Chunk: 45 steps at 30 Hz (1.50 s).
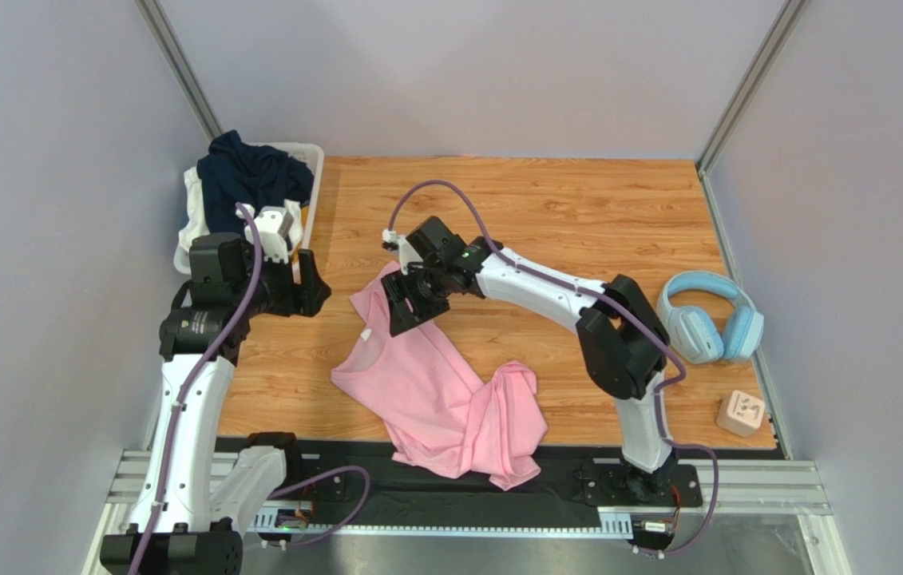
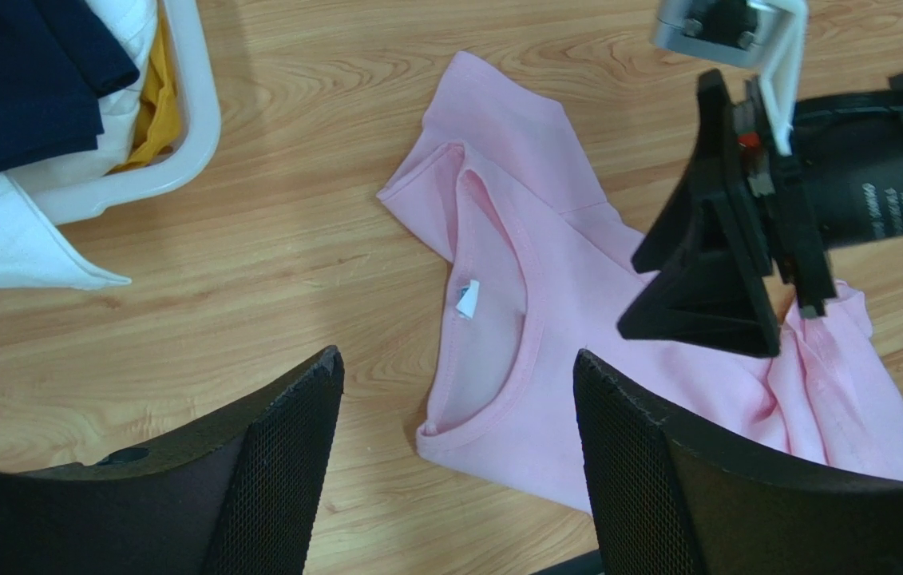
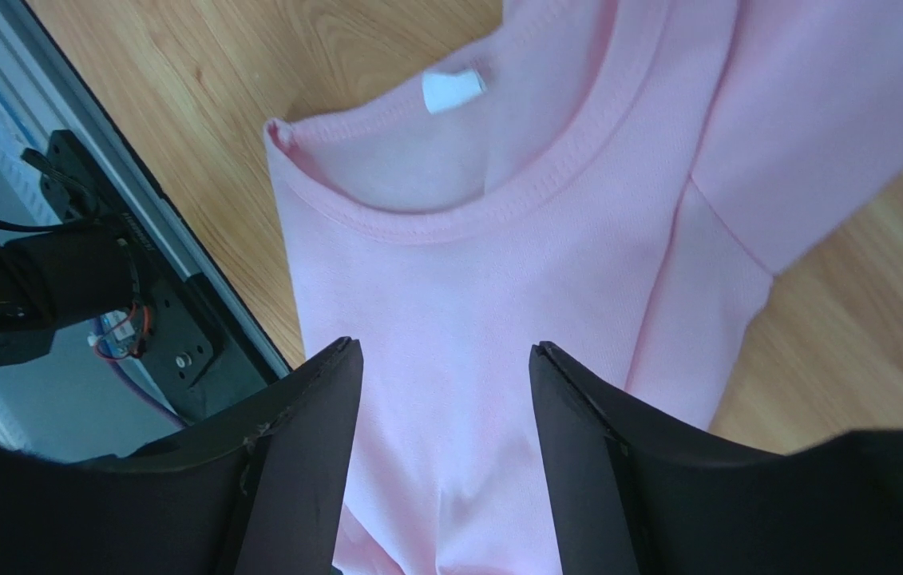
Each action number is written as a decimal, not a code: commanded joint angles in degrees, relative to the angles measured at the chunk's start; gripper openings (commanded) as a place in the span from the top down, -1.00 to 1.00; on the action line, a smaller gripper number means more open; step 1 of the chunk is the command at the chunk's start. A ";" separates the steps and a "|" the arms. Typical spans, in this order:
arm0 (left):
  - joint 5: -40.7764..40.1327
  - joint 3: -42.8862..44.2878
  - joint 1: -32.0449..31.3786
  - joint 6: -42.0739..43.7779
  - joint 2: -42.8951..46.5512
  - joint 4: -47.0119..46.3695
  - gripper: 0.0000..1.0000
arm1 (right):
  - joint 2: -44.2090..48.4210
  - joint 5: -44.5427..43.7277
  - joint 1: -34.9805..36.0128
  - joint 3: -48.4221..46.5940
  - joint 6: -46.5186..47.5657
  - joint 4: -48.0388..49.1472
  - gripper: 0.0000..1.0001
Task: Fold and stack the t-shirts
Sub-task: Flatten out the tshirt
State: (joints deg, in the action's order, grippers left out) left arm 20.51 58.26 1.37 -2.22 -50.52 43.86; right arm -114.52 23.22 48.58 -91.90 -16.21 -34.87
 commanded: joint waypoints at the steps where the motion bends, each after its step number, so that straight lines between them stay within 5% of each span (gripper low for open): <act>1: 1.72 -0.52 0.74 -2.26 0.95 -1.32 -0.53 | -6.76 6.66 -0.15 -10.92 1.88 -0.19 -0.18; 8: 1.82 1.41 1.01 -1.57 2.44 0.18 -0.54 | -18.36 7.28 -1.38 -23.76 2.32 -3.89 -0.22; 26: 5.50 12.04 3.03 -1.03 3.15 5.62 -0.54 | -25.40 9.30 -14.20 -23.15 -5.49 0.77 -0.17; 29: 5.94 14.33 3.03 -1.03 3.06 6.42 -0.54 | -24.53 4.83 -17.53 -21.49 -6.82 -0.98 -0.10; 38: 10.77 19.42 3.03 -1.82 -2.20 6.24 -0.54 | -10.48 -27.75 -25.89 -3.31 -10.68 -9.51 0.15; 45: 18.33 21.98 3.12 -2.36 -7.83 6.07 -0.52 | 3.40 -37.28 -28.01 12.09 -12.80 -8.89 0.11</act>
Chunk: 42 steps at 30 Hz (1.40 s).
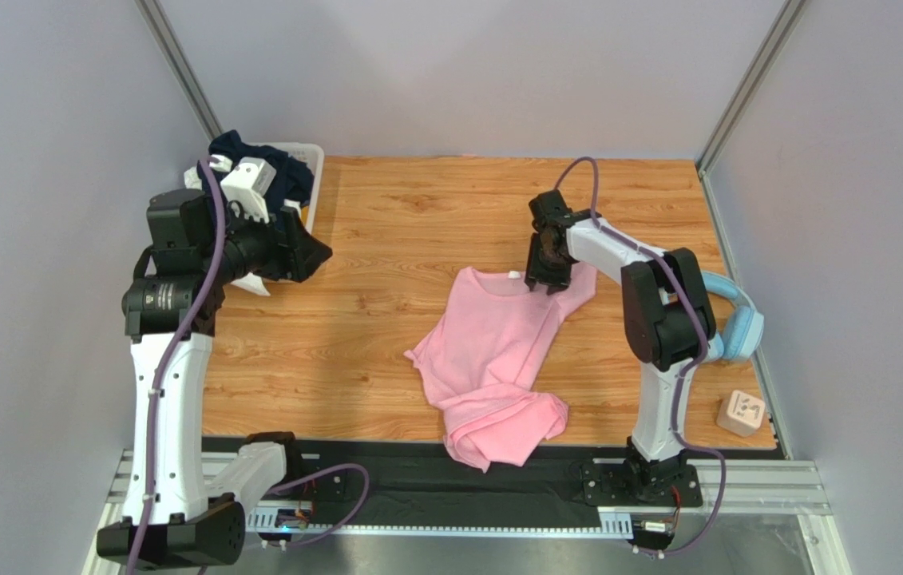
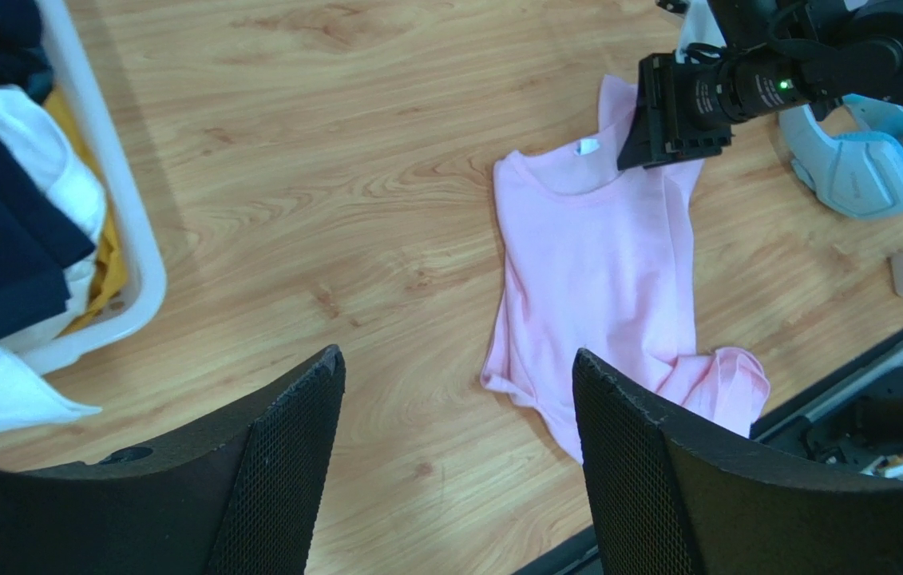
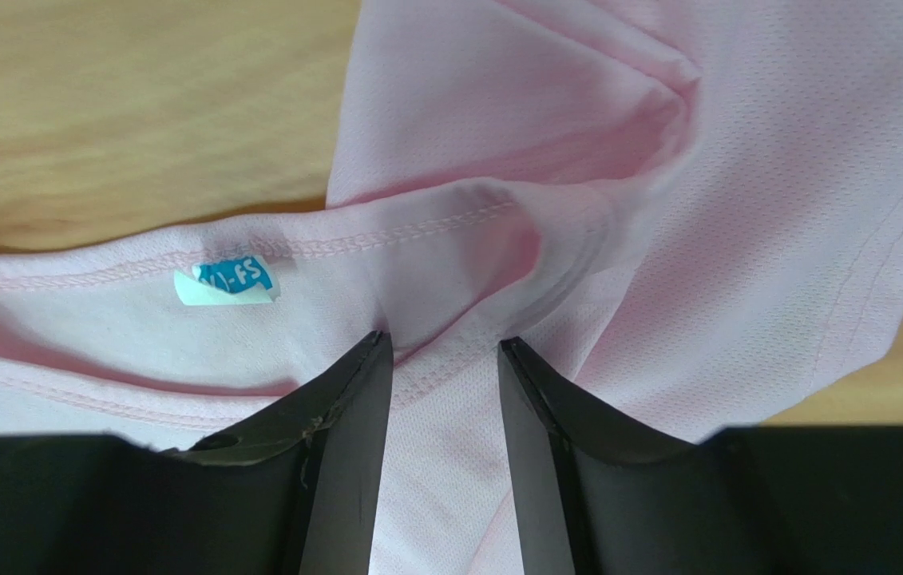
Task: Fold and stack the t-shirts
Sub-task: Flatten out the tshirt
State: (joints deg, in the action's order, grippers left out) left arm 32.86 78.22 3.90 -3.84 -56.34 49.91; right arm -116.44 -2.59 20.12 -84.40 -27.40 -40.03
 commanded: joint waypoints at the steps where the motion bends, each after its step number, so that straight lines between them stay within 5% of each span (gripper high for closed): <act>1: 7.99 2.03 0.41 -0.30 -2.55 0.10 -0.50 | 6.48 -12.26 0.45 5.20 -1.61 -4.00 0.10; 3: 9.67 2.20 -0.90 1.19 -4.21 1.32 -0.50 | 10.08 -12.70 0.62 6.18 -1.00 -4.09 -0.02; 7: 2.59 3.09 -15.71 6.12 -8.96 6.95 -0.43 | 13.87 -11.04 0.97 2.15 3.22 -3.48 -0.15; 10: 1.68 -0.06 -18.84 4.11 -11.77 4.60 -0.37 | 14.40 -5.86 0.98 -2.25 6.47 -1.20 -0.21; 16: -1.48 -8.06 -19.19 2.34 -15.55 -1.74 -0.31 | 6.16 12.49 1.15 -12.70 8.59 0.92 -0.20; 25: -2.19 -16.25 -27.36 3.75 -12.05 -4.47 -0.29 | -11.60 22.45 3.43 -24.05 13.95 -4.79 -0.07; 29: -1.39 -15.29 -33.15 6.12 -11.34 -3.15 -0.26 | -11.71 20.79 4.40 -21.70 13.16 -5.06 -0.04; 33: -5.17 -12.66 -45.70 8.58 -12.30 -3.15 -0.25 | -6.00 15.17 5.02 -15.19 12.46 -3.04 -0.04; 42: -8.43 -2.90 -58.65 8.41 -27.31 -8.85 -0.22 | 10.00 -1.45 3.09 -5.62 11.49 -3.74 -0.13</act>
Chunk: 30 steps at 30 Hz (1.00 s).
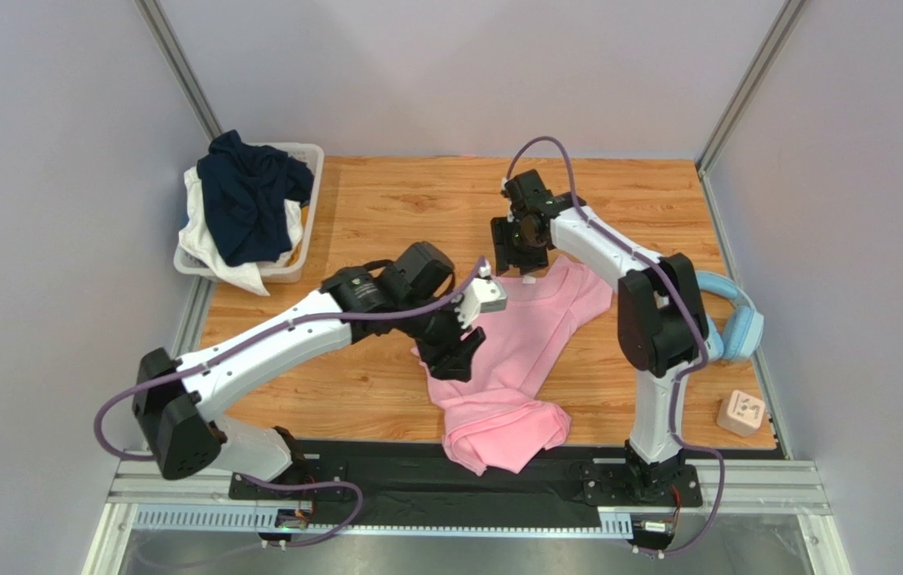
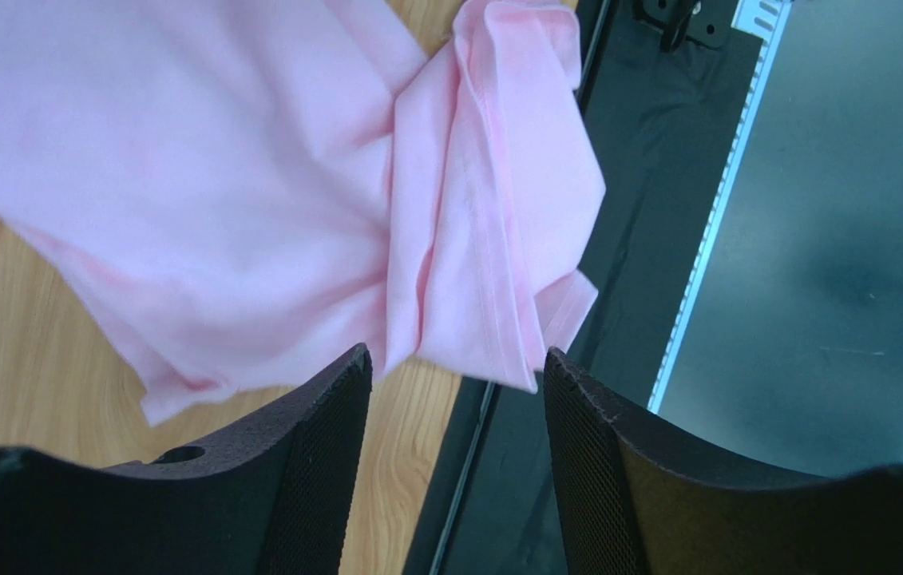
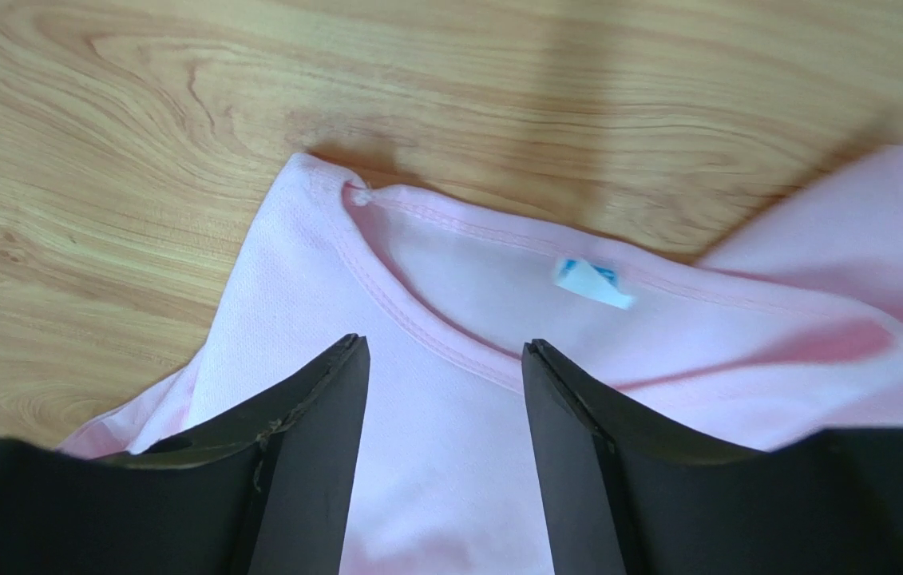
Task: Fold and stack the t-shirts
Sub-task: Flatten out the tshirt
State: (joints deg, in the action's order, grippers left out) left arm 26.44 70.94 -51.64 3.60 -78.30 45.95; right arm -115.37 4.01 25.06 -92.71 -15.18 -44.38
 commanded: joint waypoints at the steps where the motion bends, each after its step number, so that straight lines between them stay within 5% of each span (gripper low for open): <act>1: -2.18 4.39 -3.38 0.63 -6.15 -5.87 -0.21 | 11.29 -7.01 -2.46 3.84 -0.90 0.61 -0.13; 5: -2.18 1.15 -4.08 -2.71 -8.70 -10.70 -0.18 | 14.12 -1.47 -5.36 8.85 -1.69 1.14 -0.15; 18: -2.97 -0.27 -8.04 -2.19 -19.34 -11.68 -0.17 | 0.76 6.44 -7.48 10.62 -5.30 2.46 0.07; 30: -0.42 3.25 -8.13 4.40 -30.68 -0.87 -0.06 | -0.38 4.69 -10.29 12.11 -5.74 2.19 0.10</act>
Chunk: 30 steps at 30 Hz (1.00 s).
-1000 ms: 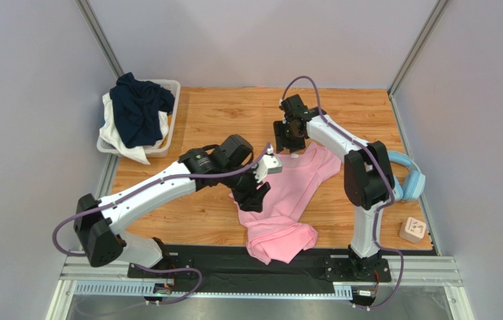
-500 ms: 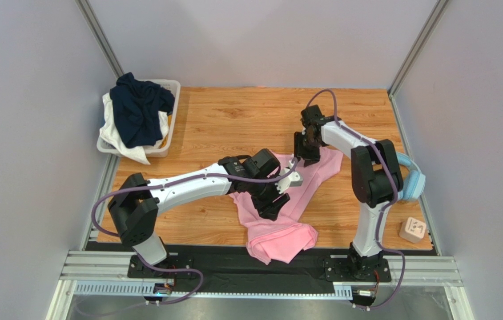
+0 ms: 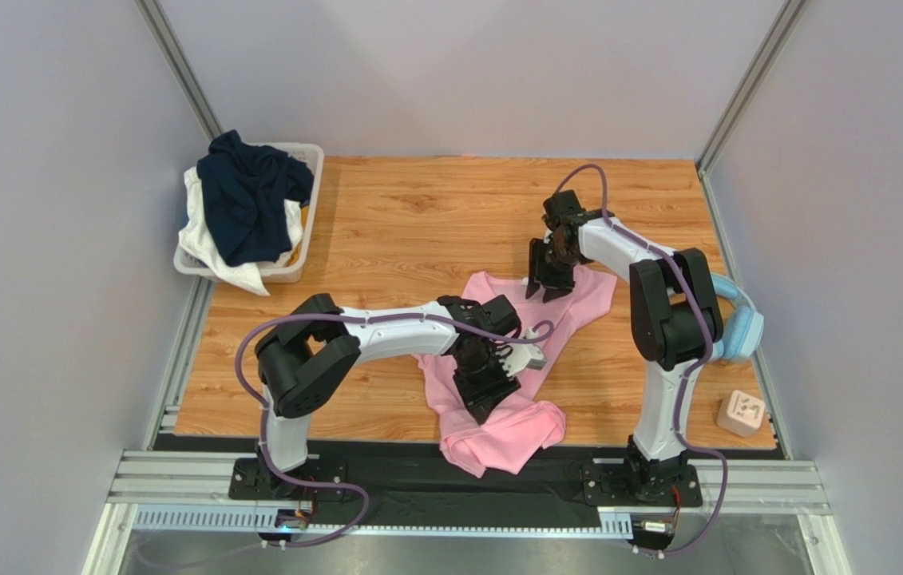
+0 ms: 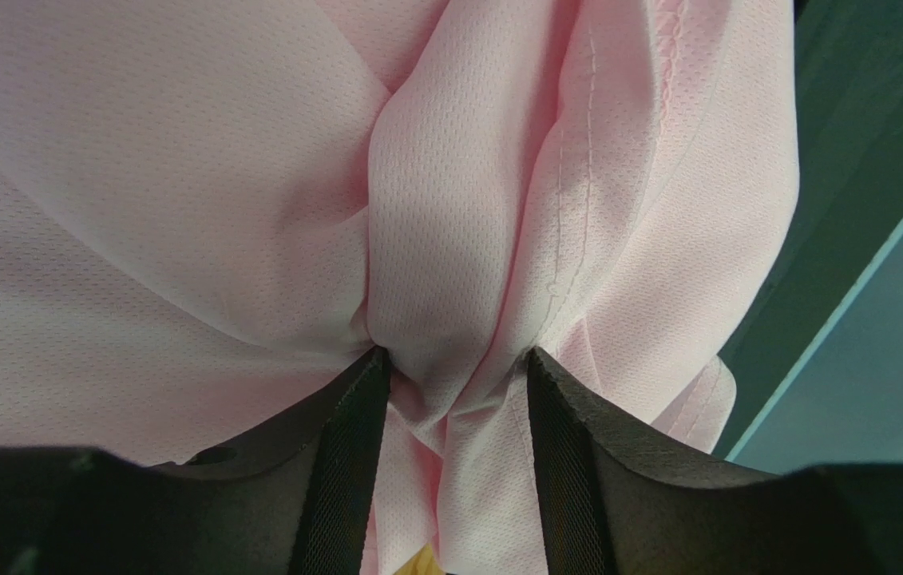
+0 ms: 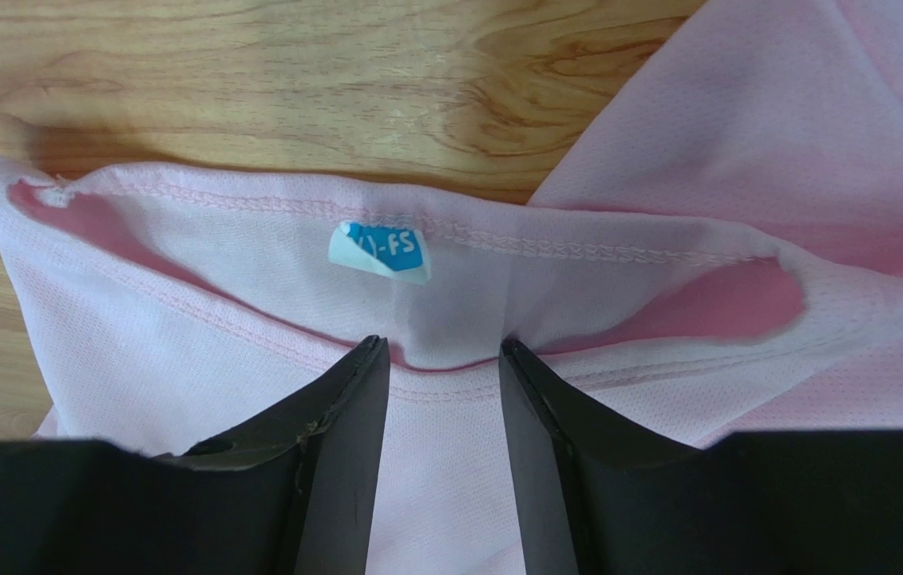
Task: Fold and stack the t-shirts
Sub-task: Flatten out the tshirt
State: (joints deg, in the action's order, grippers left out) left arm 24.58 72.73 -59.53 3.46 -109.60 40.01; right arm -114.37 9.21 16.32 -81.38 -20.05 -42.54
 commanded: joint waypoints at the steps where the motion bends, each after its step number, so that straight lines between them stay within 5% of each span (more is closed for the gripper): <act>1: 1.09 0.93 -0.24 5.06 0.88 5.60 -0.04 | -1.47 -0.77 -1.72 0.88 -0.86 0.36 0.11; 8: -3.22 -4.00 2.39 9.45 6.40 7.97 0.03 | -2.88 -2.18 -3.31 1.84 -1.13 0.01 0.17; 21: -9.20 1.98 22.78 16.93 15.21 11.14 0.06 | 3.26 -3.77 -4.71 9.83 -2.71 0.18 0.26; 30: 1.69 1.98 22.54 11.74 20.38 13.07 0.10 | 15.75 -7.01 -4.80 14.59 -4.38 -1.05 0.23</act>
State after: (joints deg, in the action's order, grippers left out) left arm 18.74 73.34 -35.20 16.82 -95.13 50.78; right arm -103.85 6.22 11.81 -67.02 -23.20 -41.67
